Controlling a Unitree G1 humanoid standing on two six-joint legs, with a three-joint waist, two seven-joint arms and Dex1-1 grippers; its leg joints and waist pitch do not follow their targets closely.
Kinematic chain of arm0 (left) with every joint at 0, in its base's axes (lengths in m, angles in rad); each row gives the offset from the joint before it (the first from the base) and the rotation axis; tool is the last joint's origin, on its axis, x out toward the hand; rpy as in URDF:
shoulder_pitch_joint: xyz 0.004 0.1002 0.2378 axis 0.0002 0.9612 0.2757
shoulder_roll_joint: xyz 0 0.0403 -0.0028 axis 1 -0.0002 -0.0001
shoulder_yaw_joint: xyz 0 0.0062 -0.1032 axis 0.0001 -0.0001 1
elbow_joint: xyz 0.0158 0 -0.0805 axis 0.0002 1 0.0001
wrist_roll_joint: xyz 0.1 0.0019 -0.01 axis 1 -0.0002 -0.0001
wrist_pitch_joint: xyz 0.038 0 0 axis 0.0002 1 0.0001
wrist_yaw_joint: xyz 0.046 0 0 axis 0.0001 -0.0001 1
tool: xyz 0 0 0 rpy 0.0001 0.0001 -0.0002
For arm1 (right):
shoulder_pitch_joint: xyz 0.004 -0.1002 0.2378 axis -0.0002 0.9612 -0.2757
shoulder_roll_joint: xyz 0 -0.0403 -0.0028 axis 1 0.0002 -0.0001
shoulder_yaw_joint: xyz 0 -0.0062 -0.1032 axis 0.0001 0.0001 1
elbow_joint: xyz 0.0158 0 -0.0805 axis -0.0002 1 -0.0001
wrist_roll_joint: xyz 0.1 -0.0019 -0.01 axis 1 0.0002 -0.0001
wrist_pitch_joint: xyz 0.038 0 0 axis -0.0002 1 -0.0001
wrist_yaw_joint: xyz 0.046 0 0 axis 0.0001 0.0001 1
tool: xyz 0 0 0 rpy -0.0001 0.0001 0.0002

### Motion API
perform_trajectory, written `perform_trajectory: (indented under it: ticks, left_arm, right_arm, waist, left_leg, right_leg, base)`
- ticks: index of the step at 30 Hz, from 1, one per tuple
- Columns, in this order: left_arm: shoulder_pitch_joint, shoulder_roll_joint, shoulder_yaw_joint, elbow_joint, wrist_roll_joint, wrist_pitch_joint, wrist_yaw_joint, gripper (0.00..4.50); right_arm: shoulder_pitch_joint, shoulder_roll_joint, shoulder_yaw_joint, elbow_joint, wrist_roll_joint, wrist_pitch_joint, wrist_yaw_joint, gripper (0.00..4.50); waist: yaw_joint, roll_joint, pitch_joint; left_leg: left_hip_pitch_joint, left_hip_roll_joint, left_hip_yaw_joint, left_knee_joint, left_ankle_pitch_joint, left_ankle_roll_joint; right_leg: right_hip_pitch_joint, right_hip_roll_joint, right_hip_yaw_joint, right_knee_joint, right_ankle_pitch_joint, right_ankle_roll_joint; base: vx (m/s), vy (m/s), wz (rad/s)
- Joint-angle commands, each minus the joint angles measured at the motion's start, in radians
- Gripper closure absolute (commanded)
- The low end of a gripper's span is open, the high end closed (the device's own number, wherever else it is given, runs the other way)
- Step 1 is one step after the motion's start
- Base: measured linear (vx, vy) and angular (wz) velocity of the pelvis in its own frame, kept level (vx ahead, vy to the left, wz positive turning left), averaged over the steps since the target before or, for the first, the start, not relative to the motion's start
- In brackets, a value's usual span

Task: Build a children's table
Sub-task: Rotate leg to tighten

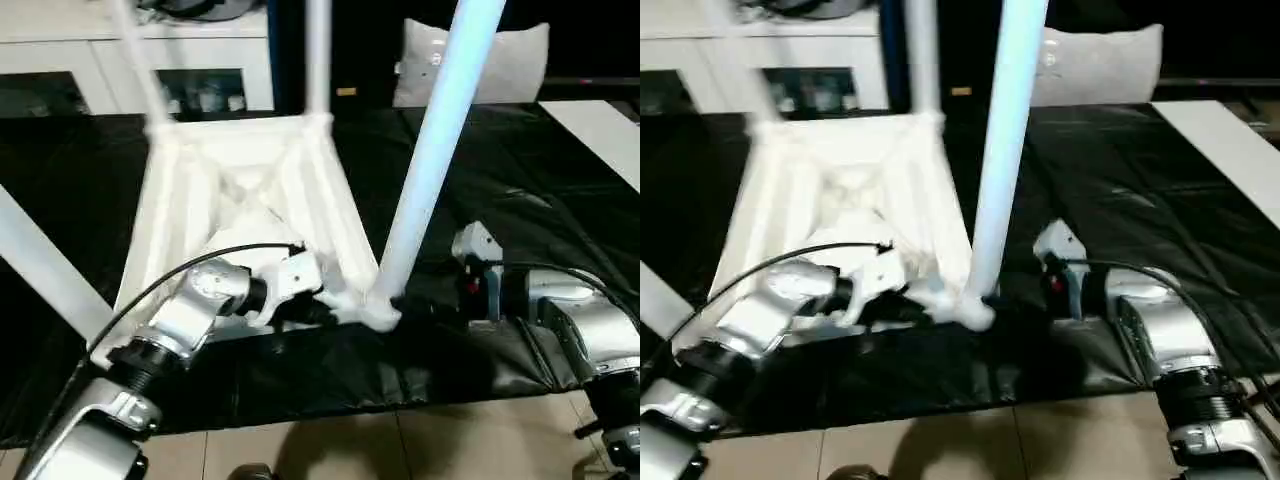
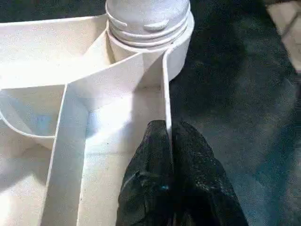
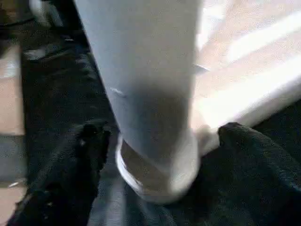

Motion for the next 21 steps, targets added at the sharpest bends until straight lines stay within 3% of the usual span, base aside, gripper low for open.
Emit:
perform_trajectory:
  ticks: [1,6,11,21]
  left_arm:
    - [-0.005,0.002,-0.070,-0.016,0.017,-0.037,-0.073,4.50]
    - [-0.003,0.014,-0.083,-0.036,0.007,-0.052,-0.127,4.50]
    - [-0.005,0.019,-0.089,-0.039,0.003,-0.061,-0.147,4.50]
    - [-0.004,0.019,-0.074,-0.031,-0.003,-0.040,-0.144,4.50]
  right_arm:
    - [-0.004,-0.016,0.016,-0.018,0.019,-0.009,0.052,0.78]
    - [0.002,-0.020,0.043,-0.026,0.039,-0.003,0.116,1.12]
    - [0.002,-0.022,0.060,-0.021,0.049,0.014,0.174,1.49]
    - [0.016,-0.022,0.059,-0.045,0.075,0.052,0.193,2.28]
  waist:
    - [-0.001,-0.007,-0.073]
    - [0.013,-0.012,-0.073]
    - [0.012,-0.010,-0.074]
    - [0.012,-0.012,-0.075]
  left_leg:
    - [0.003,0.092,-0.041,-0.060,-0.006,0.099]
    - [-0.001,0.090,-0.039,-0.060,-0.003,0.090]
    - [0.000,0.094,-0.042,-0.060,0.001,0.090]
    - [-0.003,0.089,-0.040,-0.059,0.006,0.082]
  right_leg:
    - [0.067,-0.117,0.097,-0.084,-0.238,0.031]
    - [0.071,-0.119,0.099,-0.081,-0.243,0.033]
    - [0.069,-0.119,0.098,-0.079,-0.231,0.027]
    - [0.072,-0.117,0.097,-0.080,-0.236,0.048]
  base:
    - [0.000,0.000,0.00]
    - [0.000,0.000,0.00]
    - [0.000,0.000,0.00]
    - [0.000,0.000,0.00]
